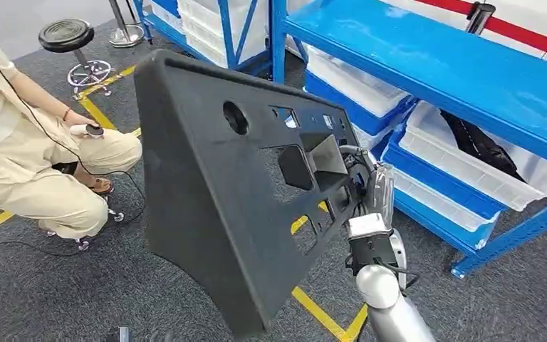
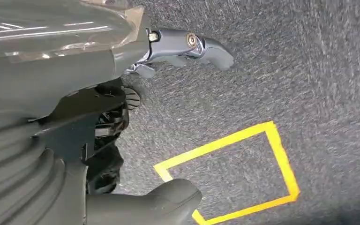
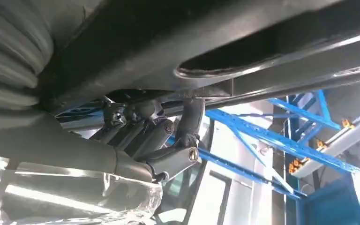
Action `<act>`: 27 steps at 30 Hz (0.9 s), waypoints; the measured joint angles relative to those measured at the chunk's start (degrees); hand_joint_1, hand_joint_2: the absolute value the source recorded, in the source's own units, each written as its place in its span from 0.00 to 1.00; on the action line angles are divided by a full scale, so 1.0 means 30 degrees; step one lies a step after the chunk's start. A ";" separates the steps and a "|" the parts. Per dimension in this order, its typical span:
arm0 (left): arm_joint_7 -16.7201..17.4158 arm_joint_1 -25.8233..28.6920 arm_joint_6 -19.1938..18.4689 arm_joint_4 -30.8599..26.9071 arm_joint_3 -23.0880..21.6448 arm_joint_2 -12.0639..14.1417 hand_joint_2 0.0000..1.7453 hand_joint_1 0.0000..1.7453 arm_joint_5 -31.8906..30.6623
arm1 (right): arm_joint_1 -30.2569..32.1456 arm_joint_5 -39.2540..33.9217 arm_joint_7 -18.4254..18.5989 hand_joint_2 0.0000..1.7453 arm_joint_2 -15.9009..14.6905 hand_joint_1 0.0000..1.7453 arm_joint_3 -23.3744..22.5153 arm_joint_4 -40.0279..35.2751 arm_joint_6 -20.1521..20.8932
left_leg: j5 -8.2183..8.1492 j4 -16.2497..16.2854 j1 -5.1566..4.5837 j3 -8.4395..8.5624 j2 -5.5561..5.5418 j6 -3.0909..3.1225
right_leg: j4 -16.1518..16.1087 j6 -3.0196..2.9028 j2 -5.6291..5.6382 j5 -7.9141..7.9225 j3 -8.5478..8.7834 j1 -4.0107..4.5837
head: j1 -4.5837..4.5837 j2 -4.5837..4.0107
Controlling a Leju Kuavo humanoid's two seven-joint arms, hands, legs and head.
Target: Take the parts from the cabinet and place them on the table.
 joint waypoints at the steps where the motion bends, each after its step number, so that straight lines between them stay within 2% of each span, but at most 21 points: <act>1: 0.0000 0.0071 0.0000 0.0000 0.0000 0.0007 1.00 0.00 -0.0007 | -0.0014 0.0000 0.0000 1.00 0.0000 1.00 0.0000 0.0000 0.0000 | 0.0059 -0.0029 0.0063 -0.0056 -0.0106 -0.0091 | 0.0055 -0.0102 -0.0090 0.0026 -0.0025 0.0053 | 0.0022 0.0000; 2: 0.0000 0.0132 0.0000 0.0000 0.0015 0.0029 1.00 0.00 -0.0014 | -0.0015 0.0007 0.0000 1.00 0.0015 1.00 0.0007 0.0000 0.0000 | 0.0061 -0.0003 0.0086 -0.0105 -0.0229 -0.0157 | 0.0020 -0.0201 -0.0246 0.0081 -0.0009 0.0012 | 0.0015 0.0000; 3: 0.0007 0.0172 -0.0007 0.0007 0.0029 0.0074 1.00 0.00 -0.0029 | -0.0039 0.0008 0.0000 1.00 0.0052 1.00 0.0036 -0.0007 0.0000 | -0.0117 0.0181 0.0115 -0.0157 0.0254 -0.0237 | -0.0059 -0.0340 -0.0416 0.0142 0.0022 -0.0158 | 0.0037 0.0000; 4: 0.0000 0.0156 0.0000 0.0000 0.0029 0.0029 1.00 0.00 -0.0036 | -0.0021 0.0015 0.0000 1.00 0.0088 1.00 0.0051 -0.0007 0.0000 | -0.0553 0.0807 0.0008 -0.0415 0.1248 -0.0357 | -0.0061 -0.0502 -0.0519 0.0115 0.0047 -0.0119 | -0.0088 0.0000; 5: -0.0007 0.0122 -0.0007 0.0000 0.0029 0.0029 1.00 0.00 -0.0036 | -0.0016 0.0059 0.0000 1.00 0.0109 1.00 0.0073 -0.0015 0.0000 | -0.1218 0.1982 0.0061 -0.0985 0.1742 -0.0474 | -0.0058 -0.0648 -0.0688 0.0095 0.0048 -0.0047 | -0.0138 0.0000; 6: -0.0007 0.0116 -0.0015 0.0000 0.0029 0.0036 1.00 0.00 -0.0036 | 0.0000 0.0073 0.0000 1.00 0.0109 1.00 0.0087 -0.0015 0.0000 | -0.1931 0.3496 0.0126 -0.1737 0.1996 -0.0536 | -0.0054 -0.0708 -0.0864 0.0059 0.0049 0.0014 | -0.0131 0.0000; 7: -0.0007 0.0136 -0.0029 0.0000 0.0022 0.0036 1.00 0.00 -0.0036 | 0.0005 0.0102 0.0000 1.00 0.0109 1.00 0.0102 -0.0015 0.0000 | -0.2547 0.5048 0.0157 -0.2530 0.2111 -0.0578 | -0.0051 -0.0741 -0.1086 0.0036 0.0044 0.0079 | -0.0131 0.0000; 8: -0.0015 0.0174 -0.0036 0.0007 0.0029 0.0029 1.00 0.00 -0.0044 | 0.0013 0.0102 0.0000 1.00 0.0124 1.00 0.0117 -0.0015 0.0000 | -0.2751 0.6058 0.0181 -0.3083 0.2132 -0.0598 | -0.0050 -0.0773 -0.1307 0.0014 0.0044 0.0132 | -0.0138 0.0000; 9: -0.0022 0.0200 -0.0051 0.0007 0.0029 0.0036 1.00 0.00 -0.0088 | 0.0013 0.0102 0.0000 1.00 0.0138 1.00 0.0131 -0.0015 0.0000 | -0.2448 0.5930 0.0193 -0.3085 0.2137 -0.0565 | -0.0050 -0.0802 -0.1501 -0.0011 0.0061 0.0184 | -0.0131 0.0000; 11: -0.0029 0.0201 -0.0051 0.0007 0.0029 0.0044 1.00 0.00 -0.0117 | 0.0011 0.0102 0.0000 1.00 0.0160 1.00 0.0153 -0.0015 0.0000 | -0.1467 0.4345 0.0185 -0.2318 0.2173 -0.0422 | -0.0053 -0.0844 -0.1757 -0.0047 0.0105 0.0257 | -0.0138 0.0000; 15: -0.0029 0.0199 -0.0058 0.0007 0.0029 0.0044 1.00 0.00 -0.0124 | 0.0011 0.0102 0.0000 1.00 0.0168 1.00 0.0153 -0.0015 0.0000 | -0.1262 0.3934 0.0177 -0.2107 0.2199 -0.0383 | -0.0053 -0.0853 -0.1796 -0.0054 0.0118 0.0266 | -0.0131 0.0000; 16: -0.0029 0.0193 -0.0066 0.0007 0.0029 0.0051 1.00 0.00 -0.0145 | 0.0011 0.0102 0.0000 1.00 0.0182 1.00 0.0168 -0.0015 0.0000 | -0.0423 0.2022 0.0098 -0.1071 0.2451 -0.0170 | -0.0062 -0.0901 -0.1980 -0.0095 0.0179 0.0322 | -0.0138 0.0000; 17: -0.0029 0.0184 -0.0080 0.0000 0.0029 0.0051 1.00 0.00 -0.0160 | 0.0011 0.0102 0.0000 1.00 0.0218 1.00 0.0168 -0.0036 -0.0007 | 0.0010 0.0597 -0.0062 -0.0248 0.3007 0.0078 | -0.0076 -0.0933 -0.2092 -0.0121 0.0239 0.0351 | -0.0132 0.0000; 18: -0.0007 0.0182 -0.0109 0.0007 0.0022 0.0080 1.00 0.00 -0.0284 | 0.0133 0.0109 0.0007 1.00 0.0233 1.00 0.0175 -0.0036 -0.0022 | -0.0235 0.0132 -0.0384 -0.0118 0.3205 0.0317 | -0.0159 -0.0708 -0.2619 -0.0237 0.0317 0.0411 | -0.0124 0.0000; 20: 0.0015 0.0218 -0.0109 0.0000 0.0022 0.0146 1.00 0.00 -0.0313 | 0.0138 0.0102 0.0015 1.00 0.0255 1.00 0.0175 -0.0051 -0.0022 | 0.0018 -0.0328 -0.0258 0.0146 0.2753 0.0477 | -0.0235 -0.0573 -0.2770 -0.0329 0.0450 0.0538 | -0.0131 0.0000; 21: 0.0029 0.0271 -0.0109 0.0007 0.0022 0.0087 1.00 0.00 -0.0350 | 0.0153 0.0102 0.0029 1.00 0.0233 1.00 0.0182 -0.0044 -0.0022 | 0.0164 -0.0612 -0.0140 0.0336 0.2583 0.0437 | 0.0216 -0.0540 -0.1813 -0.0610 0.0218 0.0422 | -0.0095 0.0000; 22: 0.0029 0.0229 -0.0109 0.0007 0.0007 0.0088 1.00 0.00 -0.0393 | 0.0204 0.0095 0.0029 1.00 0.0226 1.00 0.0168 -0.0044 -0.0029 | 0.0259 -0.0674 -0.0092 0.0374 0.2403 0.0594 | 0.1320 -0.0667 -0.1143 -0.1179 -0.0207 0.0379 | -0.0116 0.0000; 24: 0.0066 0.0236 -0.0109 0.0015 -0.0044 0.0036 1.00 0.00 -0.0488 | 0.0418 0.0036 0.0058 1.00 0.0175 1.00 0.0160 -0.0007 -0.0044 | 0.0253 -0.0673 -0.0085 0.0344 0.1896 0.0589 | 0.4364 -0.0772 -0.0763 -0.2371 -0.1721 0.0263 | -0.0051 0.0000; 25: 0.0087 0.0283 -0.0109 0.0051 -0.0044 0.0029 1.00 0.00 -0.0510 | 0.0539 0.0029 0.0058 1.00 0.0160 1.00 0.0146 0.0015 -0.0044 | 0.0253 -0.0660 -0.0084 0.0321 0.1638 0.0584 | 0.5490 -0.0686 -0.0727 -0.2679 -0.2336 0.0194 | -0.0036 0.0000; 26: 0.0109 0.0358 -0.0109 0.0102 -0.0044 0.0036 1.00 0.00 -0.0517 | 0.0652 0.0000 0.0058 1.00 0.0146 1.00 0.0146 0.0058 -0.0044 | 0.0250 -0.0632 -0.0069 0.0319 0.1366 0.0569 | 0.5724 -0.0496 -0.0726 -0.2581 -0.2534 0.0116 | -0.0036 0.0000; 27: 0.0138 0.0455 -0.0109 0.0139 -0.0044 0.0036 1.00 0.00 -0.0539 | 0.0728 -0.0029 0.0058 1.00 0.0117 1.00 0.0131 0.0073 -0.0044 | 0.0217 -0.0554 -0.0017 0.0318 0.1078 0.0497 | 0.4869 -0.0191 -0.0724 -0.2051 -0.2196 0.0000 | -0.0043 0.0000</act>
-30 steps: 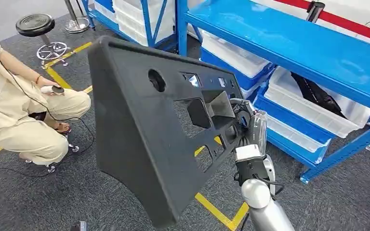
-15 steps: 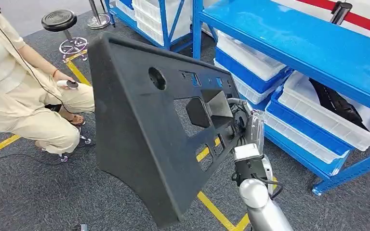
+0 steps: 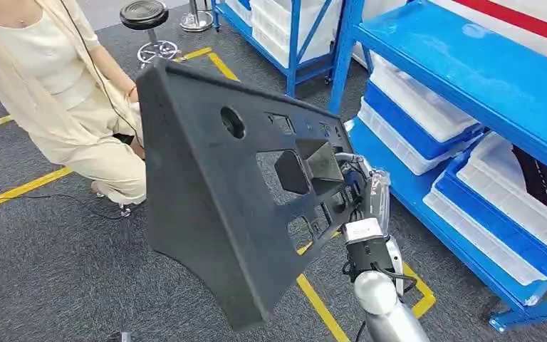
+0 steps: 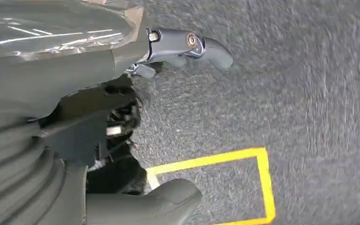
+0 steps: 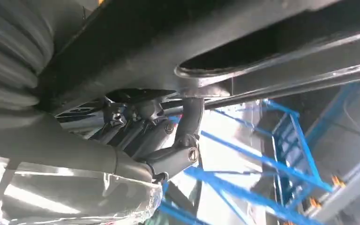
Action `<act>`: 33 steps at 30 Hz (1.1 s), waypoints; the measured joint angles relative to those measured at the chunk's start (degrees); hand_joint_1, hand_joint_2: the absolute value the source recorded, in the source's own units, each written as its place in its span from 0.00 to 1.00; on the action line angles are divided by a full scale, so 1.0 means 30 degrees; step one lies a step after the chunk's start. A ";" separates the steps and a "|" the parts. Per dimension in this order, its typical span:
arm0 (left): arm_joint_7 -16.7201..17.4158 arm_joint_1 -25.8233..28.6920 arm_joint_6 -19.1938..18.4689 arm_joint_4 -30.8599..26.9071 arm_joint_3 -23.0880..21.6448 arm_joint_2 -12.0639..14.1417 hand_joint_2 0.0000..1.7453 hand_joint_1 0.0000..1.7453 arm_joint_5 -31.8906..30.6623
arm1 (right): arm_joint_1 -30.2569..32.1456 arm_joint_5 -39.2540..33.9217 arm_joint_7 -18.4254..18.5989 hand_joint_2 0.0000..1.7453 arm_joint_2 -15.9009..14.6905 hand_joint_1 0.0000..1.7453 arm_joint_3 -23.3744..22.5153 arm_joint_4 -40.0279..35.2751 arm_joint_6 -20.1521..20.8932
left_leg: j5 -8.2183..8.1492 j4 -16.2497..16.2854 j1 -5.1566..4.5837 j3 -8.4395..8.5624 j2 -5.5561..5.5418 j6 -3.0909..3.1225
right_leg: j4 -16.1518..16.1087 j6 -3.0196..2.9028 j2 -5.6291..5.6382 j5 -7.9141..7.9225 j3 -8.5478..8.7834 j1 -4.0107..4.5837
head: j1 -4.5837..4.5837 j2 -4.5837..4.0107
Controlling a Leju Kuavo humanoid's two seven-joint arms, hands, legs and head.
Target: Take the parts from the cabinet and place them on the table.
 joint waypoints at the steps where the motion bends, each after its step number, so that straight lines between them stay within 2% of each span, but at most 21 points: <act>1: 0.0014 0.0068 0.0000 0.0014 -0.0007 0.0000 1.00 0.00 -0.0015 | 0.0043 -0.0058 0.0000 1.00 0.0007 1.00 0.0000 0.0000 0.0000 | -0.0062 0.0121 0.0083 -0.0014 -0.0248 -0.0097 | -0.1500 0.0312 0.0031 0.0734 0.0682 -0.0118 | -0.0001 0.0000; 2: 0.0022 0.0114 0.0000 0.0014 -0.0015 0.0000 1.00 0.00 -0.0058 | 0.0061 -0.0117 -0.0029 1.00 0.0015 1.00 -0.0007 0.0007 0.0007 | -0.0173 0.0351 0.0178 -0.0055 -0.0498 -0.0260 | -0.3411 0.0650 0.0241 0.1554 0.1599 -0.0278 | 0.0014 0.0000; 3: 0.0022 0.0133 0.0000 0.0022 -0.0008 0.0007 1.00 0.00 -0.0087 | 0.0061 -0.0168 -0.0073 1.00 0.0015 1.00 -0.0015 0.0029 0.0022 | -0.0315 0.0644 0.0207 -0.0208 -0.0698 -0.0476 | -0.4524 0.0813 0.0776 0.1742 0.2068 -0.0473 | 0.0014 0.0000; 4: 0.0028 0.0119 0.0000 0.0022 -0.0007 0.0066 1.00 0.00 -0.0087 | 0.0062 -0.0175 -0.0109 1.00 0.0036 1.00 -0.0022 0.0131 0.0059 | -0.0425 0.0869 0.0079 -0.0402 -0.0886 -0.0638 | -0.4429 0.0605 0.1050 0.1684 0.2005 -0.0285 | 0.0139 0.0000; 5: 0.0029 0.0156 -0.0022 0.0022 -0.0015 0.0066 1.00 0.00 -0.0095 | 0.0103 -0.0168 -0.0204 1.00 0.0073 1.00 -0.0029 0.0146 0.0073 | -0.0414 0.0955 0.0095 -0.0555 -0.0988 -0.0666 | -0.4326 0.0261 0.0909 0.1729 0.2057 -0.0312 | 0.0087 0.0000; 7: 0.0036 0.0295 -0.0051 0.0051 -0.0015 0.0087 1.00 0.00 -0.0131 | 0.0158 -0.0204 -0.0240 1.00 0.0117 1.00 -0.0051 0.0204 0.0131 | -0.0316 0.0911 0.0181 -0.0645 -0.1221 -0.0742 | -0.4278 0.0091 0.0668 0.1750 0.1974 -0.0183 | 0.0051 0.0000; 8: 0.0036 0.0351 -0.0051 0.0073 -0.0015 0.0131 1.00 0.00 -0.0146 | 0.0140 -0.0226 -0.0284 1.00 0.0153 1.00 -0.0058 0.0219 0.0168 | -0.0386 0.0966 0.0295 -0.0677 -0.1294 -0.0797 | -0.4314 -0.0033 0.0505 0.1814 0.1992 -0.0357 | 0.0043 0.0000; 10: 0.0022 0.0368 -0.0036 0.0109 -0.0022 0.0102 1.00 0.00 -0.0146 | 0.0135 -0.0248 -0.0299 1.00 0.0204 1.00 -0.0087 0.0219 0.0255 | -0.1139 0.2139 0.0198 -0.1180 0.0438 -0.0936 | -0.4352 -0.0221 0.0249 0.1793 0.2065 -0.0196 | -0.0067 0.0000; 11: -0.0007 0.0328 -0.0007 0.0109 -0.0022 0.0102 1.00 0.00 -0.0146 | 0.0135 -0.0248 -0.0328 1.00 0.0204 1.00 -0.0109 0.0226 0.0255 | -0.1954 0.3698 0.0233 -0.1954 0.0881 -0.0976 | -0.4348 -0.0274 0.0037 0.1766 0.2067 -0.0105 | -0.0059 0.0000; 13: -0.0015 0.0337 0.0037 0.0117 -0.0022 0.0087 1.00 0.00 -0.0138 | 0.0138 -0.0248 -0.0350 1.00 0.0204 1.00 -0.0131 0.0262 0.0262 | -0.3122 0.6658 0.0237 -0.3471 0.1078 -0.0942 | -0.4343 -0.0375 -0.0388 0.1701 0.2066 0.0049 | -0.0059 0.0000; 14: -0.0015 0.0348 0.0051 0.0138 -0.0022 0.0080 1.00 0.00 -0.0138 | 0.0142 -0.0248 -0.0350 1.00 0.0204 1.00 -0.0131 0.0291 0.0262 | -0.3107 0.7218 0.0225 -0.3804 0.1068 -0.0884 | -0.4343 -0.0425 -0.0600 0.1669 0.2079 0.0127 | -0.0066 0.0000; 16: -0.0015 0.0351 0.0066 0.0146 -0.0015 0.0095 1.00 0.00 -0.0138 | 0.0132 -0.0277 -0.0350 1.00 0.0204 1.00 -0.0131 0.0313 0.0270 | -0.2013 0.5656 0.0107 -0.3072 0.1085 -0.0536 | -0.4350 -0.0502 -0.0973 0.1589 0.2145 0.0263 | -0.0066 0.0000; 17: -0.0015 0.0349 0.0066 0.0146 -0.0015 0.0102 1.00 0.00 -0.0131 | 0.0122 -0.0277 -0.0350 1.00 0.0204 1.00 -0.0131 0.0313 0.0270 | -0.1125 0.3764 -0.0059 -0.2032 0.1294 -0.0232 | -0.4359 -0.0551 -0.1161 0.1546 0.2219 0.0307 | -0.0059 0.0000; 18: -0.0022 0.0339 0.0066 0.0146 -0.0015 0.0102 1.00 0.00 -0.0138 | 0.0099 -0.0277 -0.0357 1.00 0.0211 1.00 -0.0131 0.0313 0.0270 | -0.0489 0.1971 -0.0371 -0.1007 0.1949 0.0114 | -0.4381 -0.0592 -0.1308 0.1514 0.2291 0.0309 | -0.0059 0.0000; 19: -0.0022 0.0294 0.0066 0.0138 -0.0015 0.0153 1.00 0.00 -0.0131 | 0.0106 -0.0270 -0.0364 1.00 0.0233 1.00 -0.0131 0.0313 0.0270 | -0.0753 0.1266 -0.0695 -0.0636 0.2822 0.0301 | -0.4405 -0.0585 -0.1435 0.1478 0.2329 0.0364 | -0.0051 0.0000; 23: -0.0044 0.0275 0.0153 0.0146 -0.0015 0.0226 1.00 0.00 -0.0146 | 0.0045 -0.0277 -0.0379 1.00 0.0299 1.00 -0.0153 0.0357 0.0270 | -0.0519 0.0751 -0.0788 -0.0507 0.1967 0.0483 | -0.4786 -0.0381 -0.2203 0.1460 0.2606 0.0491 | -0.0066 0.0000; 24: -0.0044 0.0318 0.0175 0.0138 -0.0015 0.0197 1.00 0.00 -0.0167 | 0.0024 -0.0270 -0.0386 1.00 0.0285 1.00 -0.0175 0.0364 0.0263 | -0.0218 0.0171 -0.0409 -0.0032 0.1733 0.0378 | -0.4561 -0.0378 -0.1819 0.1252 0.2511 0.0532 | -0.0023 0.0000; 26: -0.0037 0.0195 0.0153 0.0138 -0.0029 0.0146 1.00 0.00 -0.0175 | 0.0030 -0.0233 -0.0408 1.00 0.0277 1.00 -0.0211 0.0364 0.0226 | -0.0073 -0.0100 -0.0390 0.0184 0.1326 0.0487 | -0.2647 -0.0490 -0.0312 0.0433 0.1797 0.0416 | -0.0037 0.0000; 29: -0.0008 0.0157 0.0153 0.0146 -0.0029 0.0051 1.00 0.00 -0.0175 | 0.0067 -0.0248 -0.0408 1.00 0.0226 1.00 -0.0255 0.0444 0.0204 | -0.0088 -0.0063 -0.0361 0.0155 0.0515 0.0465 | 0.1067 -0.0318 0.0012 -0.0716 -0.0323 0.0227 | 0.0029 0.0000; 31: -0.0007 0.0166 0.0182 0.0153 -0.0029 0.0058 1.00 0.00 -0.0182 | 0.0041 -0.0262 -0.0408 1.00 0.0211 1.00 -0.0248 0.0466 0.0204 | -0.0138 0.0028 -0.0259 0.0173 -0.0028 0.0328 | -0.0331 0.0218 0.0015 0.0260 0.0072 0.0032 | 0.0029 0.0000; 33: -0.0007 0.0155 0.0175 0.0153 -0.0029 0.0051 1.00 0.00 -0.0182 | -0.0025 -0.0270 -0.0408 1.00 0.0211 1.00 -0.0248 0.0466 0.0204 | -0.0344 0.0393 -0.0079 0.0129 -0.0504 0.0013 | -0.3732 0.0839 0.0400 0.1856 0.1556 -0.0293 | 0.0029 0.0000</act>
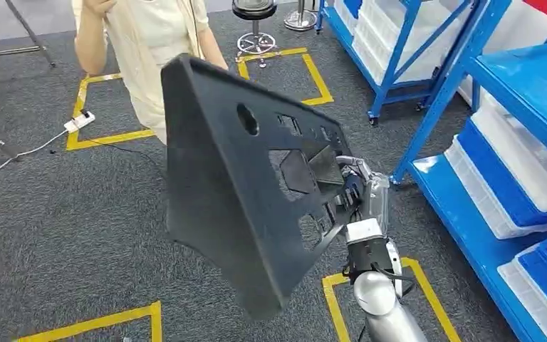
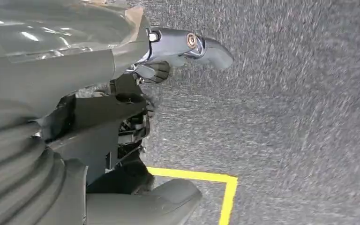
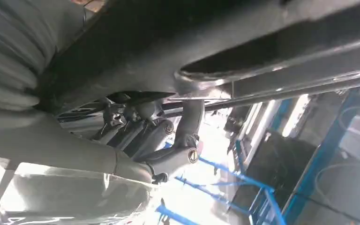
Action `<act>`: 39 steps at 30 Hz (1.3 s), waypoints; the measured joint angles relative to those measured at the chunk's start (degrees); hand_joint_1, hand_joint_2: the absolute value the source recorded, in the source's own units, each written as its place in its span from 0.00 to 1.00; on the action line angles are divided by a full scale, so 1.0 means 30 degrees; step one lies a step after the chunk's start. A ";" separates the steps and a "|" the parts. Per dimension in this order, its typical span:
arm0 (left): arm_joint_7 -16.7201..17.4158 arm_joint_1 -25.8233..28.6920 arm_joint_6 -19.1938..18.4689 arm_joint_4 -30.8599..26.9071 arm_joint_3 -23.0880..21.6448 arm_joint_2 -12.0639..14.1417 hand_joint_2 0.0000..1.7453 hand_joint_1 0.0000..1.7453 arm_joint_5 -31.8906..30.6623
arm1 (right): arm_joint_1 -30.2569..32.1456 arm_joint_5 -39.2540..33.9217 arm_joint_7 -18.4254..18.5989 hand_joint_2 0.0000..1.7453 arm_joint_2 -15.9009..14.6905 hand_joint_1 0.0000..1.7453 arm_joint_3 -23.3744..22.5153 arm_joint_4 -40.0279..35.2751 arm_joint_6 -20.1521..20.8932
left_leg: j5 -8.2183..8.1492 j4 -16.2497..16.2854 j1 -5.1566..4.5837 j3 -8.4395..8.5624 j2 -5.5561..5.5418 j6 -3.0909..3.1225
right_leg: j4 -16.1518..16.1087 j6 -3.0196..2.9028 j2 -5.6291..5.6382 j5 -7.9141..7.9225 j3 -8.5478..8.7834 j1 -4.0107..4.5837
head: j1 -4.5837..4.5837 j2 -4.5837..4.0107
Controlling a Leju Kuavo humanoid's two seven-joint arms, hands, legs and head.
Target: Take the parts from the cabinet and place them on the table.
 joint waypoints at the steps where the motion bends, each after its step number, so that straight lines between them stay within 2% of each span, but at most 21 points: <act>1: 0.0007 0.0002 0.0007 0.0000 0.0007 0.0029 1.00 0.00 0.0000 | -0.0068 0.0007 0.0000 1.00 0.0000 1.00 0.0000 0.0029 0.0000 | -0.0178 0.0287 -0.0033 -0.0159 -0.0199 -0.0262 | -0.0464 -0.0015 0.0589 -0.0011 0.0239 0.0005 | 0.0037 0.0000; 3: 0.0014 -0.0017 0.0007 0.0000 0.0014 0.0022 1.00 0.00 0.0014 | -0.0195 0.0022 0.0000 1.00 0.0015 1.00 0.0015 0.0058 0.0036 | -0.0234 0.0511 -0.0028 -0.0438 -0.0381 -0.0459 | -0.0581 -0.0590 0.0373 0.0077 0.0286 0.0123 | 0.0074 0.0000; 5: 0.0015 0.0059 0.0007 0.0015 0.0029 0.0044 1.00 0.00 0.0080 | -0.0378 0.0022 0.0000 1.00 0.0066 1.00 0.0029 0.0080 0.0088 | -0.0173 0.0485 0.0063 -0.0535 -0.0576 -0.0566 | -0.0587 -0.0872 0.0164 0.0143 0.0246 0.0208 | 0.0051 0.0000; 6: 0.0008 0.0072 0.0057 0.0015 0.0029 0.0110 1.00 0.00 0.0153 | -0.0531 -0.0007 0.0000 1.00 0.0088 1.00 0.0051 0.0080 0.0210 | -0.0307 0.0649 0.0119 -0.0570 -0.0246 -0.0642 | -0.0646 -0.0995 -0.0012 0.0192 0.0281 0.0050 | 0.0051 0.0000; 8: -0.0007 0.0028 0.0080 0.0015 0.0036 0.0080 1.00 0.00 0.0226 | -0.0802 -0.0036 0.0000 1.00 0.0139 1.00 0.0073 0.0109 0.0328 | -0.1359 0.2388 0.0100 -0.1398 0.1221 -0.0874 | -0.0661 -0.1250 -0.0274 0.0154 0.0329 0.0178 | -0.0073 0.0000; 10: -0.0007 0.0017 -0.0015 0.0015 0.0051 0.0080 1.00 0.00 0.0416 | -0.1047 -0.0036 -0.0015 1.00 0.0146 1.00 0.0080 0.0226 0.0401 | -0.2638 0.5432 0.0197 -0.2996 0.1519 -0.0988 | -0.0655 -0.1340 -0.0658 0.0095 0.0325 0.0308 | -0.0073 0.0000; 12: 0.0022 0.0019 -0.0022 0.0015 0.0102 0.0029 1.00 0.00 0.0444 | -0.1315 -0.0022 -0.0022 1.00 0.0146 1.00 0.0116 0.0393 0.0444 | -0.2619 0.6505 0.0195 -0.3728 0.1546 -0.0959 | -0.0652 -0.1397 -0.1067 0.0049 0.0337 0.0421 | -0.0073 0.0000; 13: 0.0066 0.0008 0.0051 0.0015 0.0102 0.0022 1.00 0.00 0.0393 | -0.1490 -0.0007 -0.0029 1.00 0.0153 1.00 0.0146 0.0445 0.0459 | -0.1986 0.5653 0.0184 -0.3389 0.1556 -0.0859 | -0.0653 -0.1436 -0.1254 0.0015 0.0357 0.0476 | -0.0080 0.0000; 15: 0.0182 -0.0040 0.0343 0.0015 0.0102 0.0015 1.00 0.00 0.0123 | -0.1842 0.0000 -0.0029 1.00 0.0197 1.00 0.0241 0.0488 0.0466 | -0.0334 0.2268 0.0041 -0.1618 0.1935 -0.0495 | -0.0667 -0.1503 -0.1570 -0.0046 0.0475 0.0531 | -0.0080 0.0000; 16: 0.0233 -0.0118 0.0495 0.0007 0.0065 0.0007 1.00 0.00 -0.0087 | -0.2007 0.0080 0.0007 1.00 0.0233 1.00 0.0284 0.0488 0.0466 | -0.0051 0.0754 -0.0212 -0.0816 0.2920 -0.0247 | -0.0689 -0.1531 -0.1707 -0.0076 0.0528 0.0538 | -0.0065 0.0000; 17: 0.0306 -0.0223 0.0569 0.0007 0.0014 0.0007 1.00 0.00 -0.0227 | -0.2108 0.0109 0.0022 1.00 0.0248 1.00 0.0306 0.0495 0.0466 | -0.0213 0.0715 -0.0335 -0.0790 0.3134 -0.0181 | -0.0713 -0.1415 -0.1851 -0.0127 0.0527 0.0699 | -0.0051 0.0000; 21: 0.0379 -0.0331 0.0247 -0.0007 -0.0007 0.0007 1.00 0.00 -0.0182 | -0.2230 0.0226 0.0204 1.00 0.0306 1.00 0.0401 0.0466 0.0437 | 0.0090 -0.0027 -0.0391 -0.0403 0.2247 0.0139 | -0.1015 -0.1156 -0.2434 -0.0213 0.0817 0.0706 | -0.0080 0.0000; 24: 0.0350 -0.0480 -0.0059 -0.0007 -0.0051 -0.0117 1.00 0.00 -0.0233 | -0.2365 0.0248 0.0211 1.00 0.0248 1.00 0.0408 0.0488 0.0379 | 0.0383 -0.0525 -0.0172 -0.0057 0.1696 0.0237 | 0.1717 -0.1291 -0.0601 -0.1344 -0.0414 0.0566 | -0.0014 0.0000; 26: 0.0350 -0.0498 -0.0058 -0.0007 -0.0190 -0.0226 1.00 0.00 -0.0328 | -0.2374 0.0138 0.0211 1.00 0.0175 1.00 0.0408 0.0590 0.0379 | 0.0364 -0.0508 -0.0161 -0.0062 0.1138 0.0235 | 0.4552 -0.1247 -0.0410 -0.2263 -0.2029 0.0478 | 0.0000 0.0000; 27: 0.0357 -0.0470 -0.0058 -0.0007 -0.0233 -0.0240 1.00 0.00 -0.0350 | -0.2382 0.0102 0.0211 1.00 0.0160 1.00 0.0408 0.0641 0.0379 | 0.0351 -0.0493 -0.0143 -0.0060 0.0866 0.0213 | 0.4902 -0.1091 -0.0406 -0.2192 -0.2349 0.0444 | 0.0000 0.0000; 28: 0.0357 -0.0458 -0.0058 -0.0007 -0.0240 -0.0255 1.00 0.00 -0.0357 | -0.2395 0.0095 0.0211 1.00 0.0153 1.00 0.0415 0.0685 0.0379 | 0.0329 -0.0452 -0.0097 -0.0047 0.0587 0.0169 | 0.4221 -0.0841 -0.0403 -0.1731 -0.2162 0.0370 | 0.0000 0.0000; 30: 0.0357 -0.0471 -0.0154 -0.0007 -0.0255 -0.0313 1.00 0.00 -0.0350 | -0.2524 0.0058 0.0211 1.00 0.0153 1.00 0.0415 0.0692 0.0379 | 0.0141 -0.0130 0.0083 -0.0058 0.0039 -0.0107 | 0.0805 -0.0222 -0.0225 -0.0065 -0.0670 0.0098 | 0.0000 0.0000; 31: 0.0350 -0.0476 -0.0500 -0.0007 -0.0255 -0.0328 1.00 0.00 -0.0335 | -0.2637 0.0044 0.0204 1.00 0.0153 1.00 0.0415 0.0728 0.0401 | -0.0018 0.0159 0.0161 -0.0153 -0.0184 -0.0320 | -0.0666 -0.0034 0.0270 0.0390 -0.0030 -0.0071 | 0.0007 0.0000; 33: 0.0271 -0.0497 -0.1542 -0.0015 -0.0356 -0.0357 1.00 0.00 -0.0494 | -0.2887 0.0044 0.0175 1.00 0.0204 1.00 0.0444 0.0867 0.0488 | -0.0190 0.0507 0.0054 -0.0469 -0.0427 -0.0577 | -0.0534 -0.0559 0.0305 0.0290 0.0035 0.0117 | 0.0037 0.0000; 36: -0.0094 -0.0480 -0.2033 0.0000 -0.0903 -0.0488 1.00 0.00 -0.1332 | -0.3308 0.0065 0.0175 1.00 0.0356 1.00 0.0605 0.1172 0.0554 | -0.0181 0.0514 0.0198 -0.0619 -0.0604 -0.0702 | -0.0551 -0.0928 0.0006 0.0372 -0.0029 0.0047 | 0.0008 0.0000; 39: -0.0313 -0.0604 -0.1799 -0.0007 -0.1472 -0.0787 1.00 0.00 -0.1829 | -0.3711 0.0051 0.0146 1.00 0.0532 1.00 0.0736 0.1385 0.0627 | -0.1536 0.2924 0.0185 -0.1747 0.1343 -0.0971 | -0.0594 -0.1242 -0.0383 0.0326 0.0083 0.0206 | -0.0145 0.0000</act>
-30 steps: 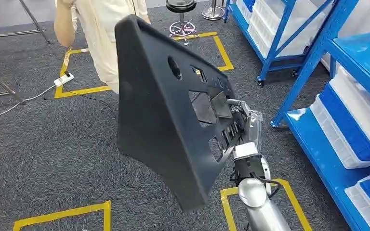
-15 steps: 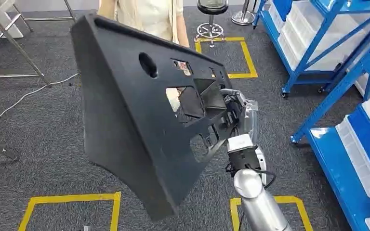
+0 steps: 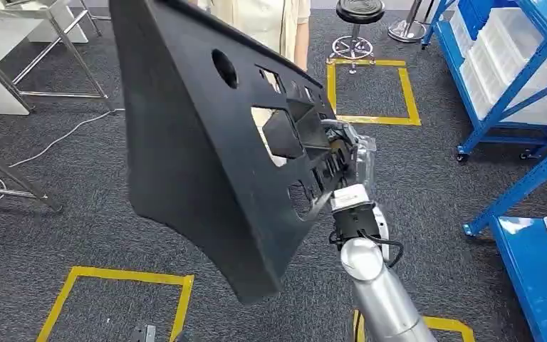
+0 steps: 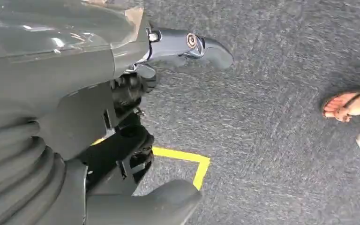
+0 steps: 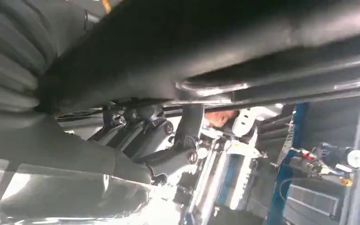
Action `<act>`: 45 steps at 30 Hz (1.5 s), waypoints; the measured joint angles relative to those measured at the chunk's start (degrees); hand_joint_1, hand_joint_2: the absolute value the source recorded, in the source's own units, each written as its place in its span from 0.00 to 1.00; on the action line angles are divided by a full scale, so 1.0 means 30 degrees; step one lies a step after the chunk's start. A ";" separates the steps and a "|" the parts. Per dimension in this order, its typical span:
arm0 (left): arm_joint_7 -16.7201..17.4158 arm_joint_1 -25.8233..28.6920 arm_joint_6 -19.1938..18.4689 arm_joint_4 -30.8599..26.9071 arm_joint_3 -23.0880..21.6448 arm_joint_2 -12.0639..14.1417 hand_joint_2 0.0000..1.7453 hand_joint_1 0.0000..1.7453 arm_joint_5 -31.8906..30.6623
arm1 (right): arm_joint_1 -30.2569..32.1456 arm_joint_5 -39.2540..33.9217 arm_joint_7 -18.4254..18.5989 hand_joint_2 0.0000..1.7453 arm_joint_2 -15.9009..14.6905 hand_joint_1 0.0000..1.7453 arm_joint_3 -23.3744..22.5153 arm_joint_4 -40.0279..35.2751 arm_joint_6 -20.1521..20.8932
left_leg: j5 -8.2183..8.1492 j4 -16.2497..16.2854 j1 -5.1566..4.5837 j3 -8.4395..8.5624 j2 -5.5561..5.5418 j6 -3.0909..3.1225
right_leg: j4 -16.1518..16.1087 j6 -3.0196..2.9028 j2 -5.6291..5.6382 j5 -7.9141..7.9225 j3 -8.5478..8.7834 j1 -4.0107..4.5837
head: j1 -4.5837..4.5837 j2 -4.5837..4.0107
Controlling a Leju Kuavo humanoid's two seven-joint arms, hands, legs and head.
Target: Take the parts from the cabinet and place them on the table.
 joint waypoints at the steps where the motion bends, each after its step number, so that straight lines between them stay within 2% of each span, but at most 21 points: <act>1: -0.0022 -0.0049 -0.0014 0.0000 -0.0152 -0.0043 1.00 0.00 -0.0072 | -0.0065 0.0000 -0.0007 1.00 0.0022 1.00 0.0021 0.0079 0.0000 | -0.0705 0.1645 0.0018 -0.0881 0.0203 -0.0026 | 0.0003 -0.0054 -0.0196 -0.0035 -0.0003 0.0085 | -0.0008 0.0000; 4: 0.0109 -0.0062 -0.0503 0.0007 -0.0473 -0.0196 1.00 0.00 -0.0095 | -0.0130 0.0007 0.0000 1.00 0.0109 1.00 0.0174 0.0321 -0.0007 | -0.0764 0.3313 -0.0006 -0.2015 0.0234 0.0138 | 0.0006 -0.0185 -0.0787 -0.0133 0.0012 0.0282 | -0.0007 0.0000; 6: 0.0161 -0.0120 -0.0664 0.0000 -0.0546 -0.0204 1.00 0.00 -0.0014 | -0.0216 0.0007 0.0000 1.00 0.0189 1.00 0.0197 0.0357 -0.0022 | 0.0817 0.0496 -0.0178 -0.0575 0.0355 0.0560 | -0.0008 -0.0289 -0.1130 -0.0216 0.0158 0.0404 | -0.0007 0.0000; 8: 0.0409 -0.0311 -0.1006 -0.0007 -0.0648 -0.0196 1.00 0.00 0.0131 | -0.0356 0.0044 -0.0007 1.00 0.0248 1.00 0.0197 0.0357 -0.0080 | 0.1380 -0.2163 -0.0706 0.0915 0.1646 0.1030 | -0.0076 -0.0293 -0.1467 -0.0321 0.0332 0.0455 | 0.0007 0.0000; 12: 0.0721 -0.0470 -0.0334 -0.0007 -0.1034 -0.0320 1.00 0.00 -0.0606 | -0.0428 0.0153 -0.0007 1.00 0.0313 1.00 0.0211 0.0408 -0.0117 | 0.1487 -0.2579 -0.0838 0.0961 0.0986 0.1244 | -0.0348 -0.0096 -0.2209 -0.0362 0.0520 0.0497 | -0.0015 0.0000; 13: 0.0707 -0.0434 0.0016 -0.0015 -0.1202 -0.0401 1.00 0.00 -0.0897 | -0.0477 0.0212 -0.0015 1.00 0.0350 1.00 0.0211 0.0415 -0.0117 | 0.1850 -0.3214 -0.0500 0.1432 0.0736 0.1280 | -0.0231 -0.0015 -0.1918 -0.0475 0.0346 0.0671 | 0.0000 0.0000; 15: 0.0576 -0.0506 0.0752 -0.0015 -0.1464 -0.0495 1.00 0.00 -0.1188 | -0.0592 0.0226 -0.0088 1.00 0.0342 1.00 0.0248 0.0466 -0.0109 | 0.2008 -0.3494 -0.0493 0.1649 0.0398 0.1346 | 0.1477 -0.0083 -0.0270 -0.1129 -0.0341 0.0474 | -0.0007 0.0000; 18: 0.0897 -0.0483 0.1092 0.0015 -0.1390 -0.0422 1.00 0.00 -0.0048 | -0.0633 -0.0052 -0.0321 1.00 0.0233 1.00 0.0248 0.0765 -0.0014 | 0.1985 -0.3469 -0.0455 0.1645 -0.0365 0.1336 | 0.5314 0.0033 0.0000 -0.2347 -0.2510 0.0291 | 0.0109 0.0000; 20: 0.1724 -0.0466 0.0453 0.0044 -0.0716 -0.0255 1.00 0.00 0.1497 | -0.0797 -0.0290 -0.0473 1.00 0.0218 1.00 0.0299 0.1121 0.0044 | 0.1917 -0.3366 -0.0340 0.1657 -0.0944 0.1210 | 0.4170 0.0564 0.0003 -0.1474 -0.2231 0.0077 | 0.0109 0.0000; 22: 0.2207 -0.0466 0.0008 0.0044 -0.0204 -0.0116 1.00 0.00 0.1930 | -0.1104 -0.0364 -0.0531 1.00 0.0226 1.00 0.0386 0.1375 0.0051 | 0.1663 -0.2925 -0.0116 0.1604 -0.1463 0.0855 | 0.0795 0.1228 0.0312 0.0084 -0.0645 -0.0235 | 0.0116 0.0000; 23: 0.2310 -0.0467 -0.0065 0.0044 -0.0058 -0.0022 1.00 0.00 0.2018 | -0.1231 -0.0393 -0.0575 1.00 0.0218 1.00 0.0408 0.1557 0.0051 | 0.1482 -0.2652 -0.0099 0.1438 -0.1643 0.0603 | 0.0285 0.1264 0.0917 -0.0031 -0.0386 -0.0292 | 0.0123 -0.0007; 25: 0.2425 -0.0456 -0.0044 0.0044 0.0204 0.0030 1.00 0.00 0.2019 | -0.1318 -0.0394 -0.0655 1.00 0.0284 1.00 0.0510 0.1733 0.0058 | 0.1396 -0.2387 -0.0157 0.1102 -0.1897 0.0457 | 0.0154 0.0645 0.0753 0.0042 -0.0291 -0.0159 | 0.0197 0.0000; 27: 0.2725 -0.0308 -0.0109 0.0073 0.0336 0.0131 1.00 0.00 0.2018 | -0.1396 -0.0372 -0.0684 1.00 0.0378 1.00 0.0640 0.1894 0.0058 | 0.1444 -0.2421 -0.0066 0.1027 -0.2093 0.0383 | 0.0169 0.0424 0.0554 0.0074 -0.0329 -0.0056 | 0.0160 0.0000; 28: 0.2725 -0.0246 -0.0241 0.0080 0.0424 0.0175 1.00 0.00 0.2077 | -0.1443 -0.0372 -0.0722 1.00 0.0437 1.00 0.0706 0.1952 0.0058 | 0.1325 -0.2333 0.0016 0.1022 -0.2036 0.0295 | 0.0121 0.0268 0.0376 0.0086 -0.0285 -0.0283 | 0.0160 0.0000; 30: 0.2544 -0.0187 -0.0487 0.0087 0.0612 0.0153 1.00 0.00 0.2309 | -0.1582 -0.0371 -0.0758 1.00 0.0576 1.00 0.0772 0.2068 0.0080 | 0.0474 -0.0761 -0.0058 0.0302 -0.0285 0.0072 | 0.0095 0.0046 0.0140 0.0023 -0.0163 -0.0104 | -0.0044 0.0000; 32: 0.2463 -0.0165 -0.0656 0.0095 0.0737 0.0139 1.00 0.00 0.2419 | -0.1751 -0.0488 -0.0794 1.00 0.0575 1.00 0.0772 0.2266 0.0161 | -0.0888 0.2439 0.0006 -0.1453 0.0245 -0.0002 | 0.0096 -0.0089 -0.0261 -0.0068 -0.0135 0.0025 | -0.0037 0.0000; 34: 0.2550 -0.0082 -0.0663 0.0175 0.0744 0.0124 1.00 0.00 0.2397 | -0.1842 -0.0627 -0.0823 1.00 0.0627 1.00 0.0816 0.2536 0.0270 | -0.1052 0.3989 -0.0001 -0.2537 0.0253 0.0052 | 0.0096 -0.0189 -0.0664 -0.0143 -0.0116 0.0133 | -0.0044 0.0000; 37: 0.2703 0.0014 -0.0786 0.0182 0.0751 0.0132 1.00 0.00 0.2266 | -0.2180 -0.0692 -0.0969 1.00 0.0793 1.00 0.0990 0.2892 0.0291 | 0.1268 0.0111 -0.0180 -0.0717 0.0488 0.0598 | 0.0087 -0.0293 -0.1166 -0.0310 0.0107 0.0314 | -0.0044 0.0000; 39: 0.2703 -0.0027 -0.0896 0.0175 0.0751 0.0154 1.00 0.00 0.2266 | -0.2411 -0.0736 -0.1020 1.00 0.0904 1.00 0.1108 0.3009 0.0291 | 0.1639 -0.2155 -0.0736 0.0542 0.2124 0.1186 | 0.0012 -0.0230 -0.1450 -0.0446 0.0295 0.0465 | -0.0029 0.0000; 43: 0.2718 0.0089 -0.0867 0.0182 0.0751 0.0168 1.00 0.00 0.2208 | -0.2511 -0.0787 -0.1027 1.00 0.1005 1.00 0.1209 0.3162 0.0291 | 0.1681 -0.2569 -0.0818 0.0693 0.1196 0.1258 | -0.0276 0.0025 -0.2253 -0.0572 0.0588 0.0515 | -0.0037 0.0000; 45: 0.2740 0.0154 -0.0831 0.0182 0.0751 0.0088 1.00 0.00 0.2157 | -0.2618 -0.0801 -0.1005 1.00 0.1035 1.00 0.1239 0.3191 0.0284 | 0.1970 -0.3244 -0.0513 0.1294 0.0724 0.1183 | 0.0695 0.0054 -0.1016 -0.1017 0.0218 0.0477 | -0.0044 -0.0007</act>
